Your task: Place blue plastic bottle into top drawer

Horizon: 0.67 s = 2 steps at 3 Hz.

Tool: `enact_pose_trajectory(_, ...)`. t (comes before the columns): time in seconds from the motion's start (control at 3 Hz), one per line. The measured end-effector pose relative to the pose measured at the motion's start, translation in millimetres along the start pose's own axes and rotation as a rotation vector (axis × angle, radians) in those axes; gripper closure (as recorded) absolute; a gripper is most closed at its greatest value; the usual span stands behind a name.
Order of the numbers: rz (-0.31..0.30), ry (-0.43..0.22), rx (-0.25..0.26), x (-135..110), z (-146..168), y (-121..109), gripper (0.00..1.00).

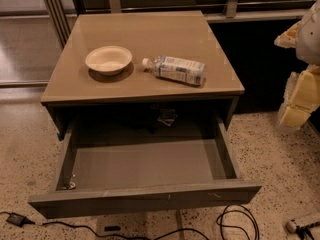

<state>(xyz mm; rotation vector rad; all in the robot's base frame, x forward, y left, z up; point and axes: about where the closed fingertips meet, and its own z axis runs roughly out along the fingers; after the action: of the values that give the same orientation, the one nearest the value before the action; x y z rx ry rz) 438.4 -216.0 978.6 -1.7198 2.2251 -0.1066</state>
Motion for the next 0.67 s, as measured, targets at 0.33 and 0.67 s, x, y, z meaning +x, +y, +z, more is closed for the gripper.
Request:
enact_pose_trajectory(0.33,0.000,0.000,0.000,0.0,0.0,0.0,0.00)
enact_pose_trajectory(0.67,-0.046,0.001,0.017,-6.2,4.7,-3.6,0.00)
